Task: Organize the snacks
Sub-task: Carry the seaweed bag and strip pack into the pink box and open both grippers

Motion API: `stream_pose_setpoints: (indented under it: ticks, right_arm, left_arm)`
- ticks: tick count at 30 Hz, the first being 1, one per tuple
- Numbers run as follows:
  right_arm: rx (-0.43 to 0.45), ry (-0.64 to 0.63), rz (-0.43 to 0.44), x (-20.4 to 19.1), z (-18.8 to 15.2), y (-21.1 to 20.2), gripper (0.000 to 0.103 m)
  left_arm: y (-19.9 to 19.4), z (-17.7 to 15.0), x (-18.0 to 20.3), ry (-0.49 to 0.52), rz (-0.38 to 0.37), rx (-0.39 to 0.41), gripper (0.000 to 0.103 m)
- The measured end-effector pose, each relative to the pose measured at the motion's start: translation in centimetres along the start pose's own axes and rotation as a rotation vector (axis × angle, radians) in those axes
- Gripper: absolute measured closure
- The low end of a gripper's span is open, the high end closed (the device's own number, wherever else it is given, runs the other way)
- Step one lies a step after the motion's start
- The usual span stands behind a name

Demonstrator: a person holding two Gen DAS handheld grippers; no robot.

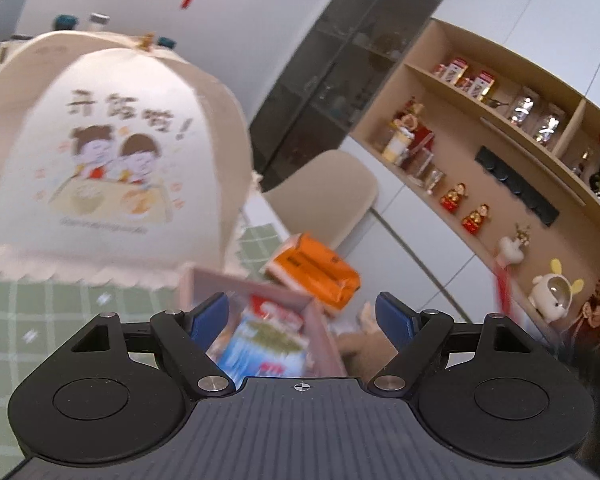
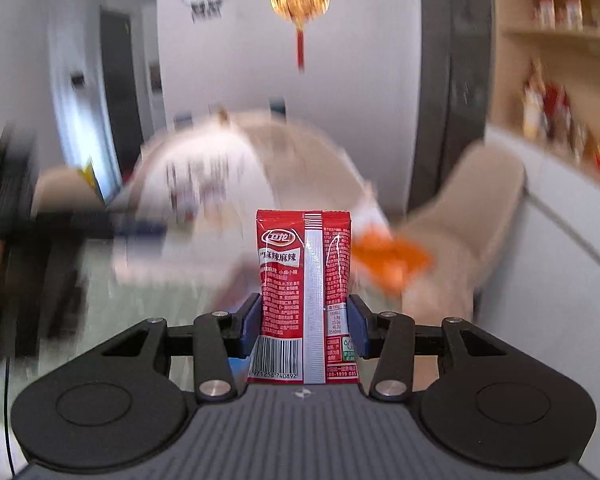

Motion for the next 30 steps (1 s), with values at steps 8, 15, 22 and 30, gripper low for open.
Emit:
stream_pose_setpoints:
  ticks: [8,15,22,30]
  right_arm:
    - [-0.170,0.096,0.020,-0.7,3.2,11.2,0.046]
    - [-0.266,0.166,-0.062,0.1,-6.9,11.6,0.046]
    - [-0.326,0.178,-0.070,-2.1,-17.9,10.2,0.040]
    - [-0.272,0.089,-0.199,-5.7,-23.8,12.8,0.031]
  left_arm:
    - [-4.4,-6.2,-4.0,-0.063,0.157,-0.108,0.018]
    - [-4.7,-12.8,-6.2,-0.003,0.238,-0.270,0.020]
    - [-4.3,-16.7,-5.1,0.092,0.240,-0.276,0.022]
    - [-0.8,-19.7,-4.4,0.282,0.377,-0.270,0.021]
Point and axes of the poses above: each gripper's, at about its wrist camera, not at the fingertips, and y roughly the way its jaws point, x to its right, z to its top, the point moved 3 cm from there along y, roughly the way its jaws point, and after that the axes turned 8 degrees about y, right-handed, at the moved point
